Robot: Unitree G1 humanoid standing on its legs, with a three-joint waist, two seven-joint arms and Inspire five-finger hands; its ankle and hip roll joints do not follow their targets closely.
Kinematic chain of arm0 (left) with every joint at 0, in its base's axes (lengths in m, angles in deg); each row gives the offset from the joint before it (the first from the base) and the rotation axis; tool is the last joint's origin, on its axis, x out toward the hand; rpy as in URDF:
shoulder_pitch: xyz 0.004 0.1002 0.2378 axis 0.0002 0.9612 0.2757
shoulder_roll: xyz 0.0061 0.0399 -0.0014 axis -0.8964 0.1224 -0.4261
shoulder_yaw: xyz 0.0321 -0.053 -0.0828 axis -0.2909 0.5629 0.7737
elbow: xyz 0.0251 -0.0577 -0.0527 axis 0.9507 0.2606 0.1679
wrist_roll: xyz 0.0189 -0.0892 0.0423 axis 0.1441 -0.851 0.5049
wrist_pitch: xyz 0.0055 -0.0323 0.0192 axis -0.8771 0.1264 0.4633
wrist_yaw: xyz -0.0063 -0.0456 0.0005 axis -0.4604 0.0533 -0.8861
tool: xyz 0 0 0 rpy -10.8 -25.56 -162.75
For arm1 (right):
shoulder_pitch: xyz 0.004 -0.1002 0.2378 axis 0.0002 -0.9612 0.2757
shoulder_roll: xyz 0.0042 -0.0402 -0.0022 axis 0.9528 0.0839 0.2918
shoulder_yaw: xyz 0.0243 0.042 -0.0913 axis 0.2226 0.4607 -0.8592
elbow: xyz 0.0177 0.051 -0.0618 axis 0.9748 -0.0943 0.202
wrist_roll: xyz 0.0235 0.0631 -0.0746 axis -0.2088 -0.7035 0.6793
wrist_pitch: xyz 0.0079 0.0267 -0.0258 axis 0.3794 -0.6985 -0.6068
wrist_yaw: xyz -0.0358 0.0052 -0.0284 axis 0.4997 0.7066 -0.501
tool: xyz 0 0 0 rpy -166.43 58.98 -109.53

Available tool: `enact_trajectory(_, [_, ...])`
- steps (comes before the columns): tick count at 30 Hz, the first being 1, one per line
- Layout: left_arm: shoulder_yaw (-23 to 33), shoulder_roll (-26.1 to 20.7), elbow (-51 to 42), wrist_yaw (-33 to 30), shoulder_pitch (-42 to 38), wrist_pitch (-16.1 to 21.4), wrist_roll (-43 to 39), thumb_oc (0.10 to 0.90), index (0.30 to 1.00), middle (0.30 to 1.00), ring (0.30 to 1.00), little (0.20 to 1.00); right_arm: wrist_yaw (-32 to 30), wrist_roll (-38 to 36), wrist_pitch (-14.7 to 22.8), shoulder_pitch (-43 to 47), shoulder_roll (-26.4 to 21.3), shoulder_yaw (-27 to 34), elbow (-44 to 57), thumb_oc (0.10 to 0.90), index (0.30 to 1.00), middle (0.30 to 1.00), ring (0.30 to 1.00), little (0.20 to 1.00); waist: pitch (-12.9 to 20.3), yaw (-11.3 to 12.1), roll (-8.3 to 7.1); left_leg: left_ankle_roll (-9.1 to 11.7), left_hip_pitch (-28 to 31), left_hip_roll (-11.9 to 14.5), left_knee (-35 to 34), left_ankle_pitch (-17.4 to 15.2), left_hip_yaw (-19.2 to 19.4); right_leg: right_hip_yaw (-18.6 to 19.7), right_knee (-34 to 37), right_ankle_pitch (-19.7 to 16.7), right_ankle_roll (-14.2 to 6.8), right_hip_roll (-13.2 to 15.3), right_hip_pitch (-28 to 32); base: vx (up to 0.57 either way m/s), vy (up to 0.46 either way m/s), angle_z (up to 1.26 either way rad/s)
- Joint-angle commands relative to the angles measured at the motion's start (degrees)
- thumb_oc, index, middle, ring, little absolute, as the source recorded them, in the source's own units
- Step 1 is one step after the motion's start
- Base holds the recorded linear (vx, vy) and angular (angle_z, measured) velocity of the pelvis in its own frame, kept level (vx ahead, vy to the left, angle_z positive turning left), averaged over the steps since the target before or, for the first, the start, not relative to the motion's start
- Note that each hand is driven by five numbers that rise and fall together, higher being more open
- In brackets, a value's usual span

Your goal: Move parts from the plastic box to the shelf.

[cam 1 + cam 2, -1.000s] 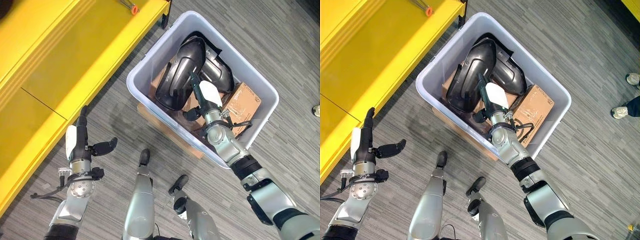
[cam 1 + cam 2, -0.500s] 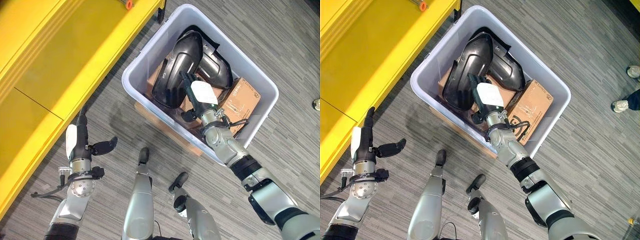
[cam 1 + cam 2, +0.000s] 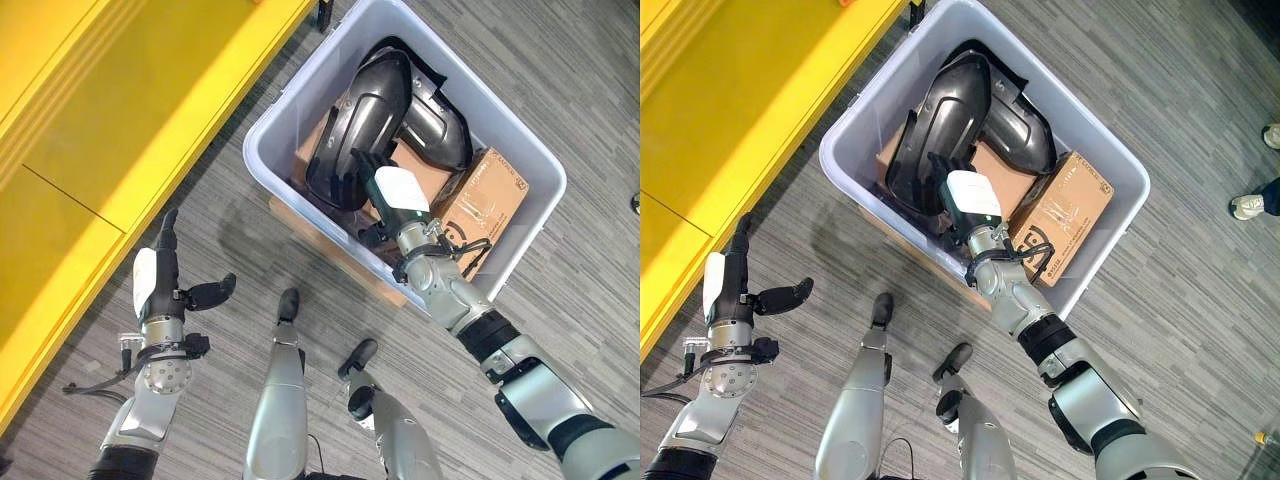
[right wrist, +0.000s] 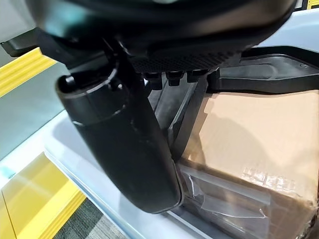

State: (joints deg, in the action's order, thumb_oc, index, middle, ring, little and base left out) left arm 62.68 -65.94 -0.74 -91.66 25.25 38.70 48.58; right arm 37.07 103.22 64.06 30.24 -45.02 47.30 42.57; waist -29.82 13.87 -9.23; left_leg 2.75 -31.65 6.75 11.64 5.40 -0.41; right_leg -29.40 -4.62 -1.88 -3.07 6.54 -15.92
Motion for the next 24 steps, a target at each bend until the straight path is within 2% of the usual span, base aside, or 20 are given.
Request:
enact_trajectory(1, [1.5,-3.4,-5.9,-3.1,1.9,3.3,1.8,0.900,1.000,1.000,1.000,1.000,-3.7,1.7,2.2,5.9,-1.3,0.9,3.8,0.900,1.000,1.000,1.000,1.000,0.0,0.3,-0.20,1.1,1.0,2.4,0.5,-4.5,3.6,3.8,-2.0,-0.9,-6.6,7.0,2.1,0.02,0.008,0.06])
enact_trajectory(8, [1.0,-3.3,-5.7,-3.3,1.4,3.3,1.4,0.900,1.000,1.000,1.000,1.000,-4.7,2.4,1.6,7.7,-2.1,1.2,3.7,0.900,1.000,1.000,1.000,1.000,0.0,0.4,0.55,1.0,-0.7,2.2,1.0,-4.6,3.5,3.6,-2.5,-1.0,-6.6,7.2,0.3,0.01,0.011,0.04])
enact_trajectory(20, [0.9,-3.2,-5.7,-3.7,1.3,3.5,1.3,0.900,1.000,1.000,1.000,1.000,-4.7,3.2,1.9,9.2,-2.2,0.7,4.9,0.900,1.000,1.000,1.000,1.000,0.0,0.4,0.69,0.9,-1.4,2.1,1.3,-4.9,3.1,3.5,-3.2,-0.6,-6.5,7.2,-0.4,0.00,0.001,0.01])
enact_trajectory(24, [1.0,-3.6,-6.0,-3.5,1.6,3.7,1.5,0.900,1.000,1.000,1.000,1.000,-3.6,5.9,1.8,10.3,-3.1,-1.0,3.4,0.900,1.000,1.000,1.000,1.000,0.0,0.6,0.76,0.9,-1.9,2.2,1.6,-5.0,2.9,3.4,-3.7,-0.4,-6.4,7.2,-0.9,0.00,0.000,0.00])
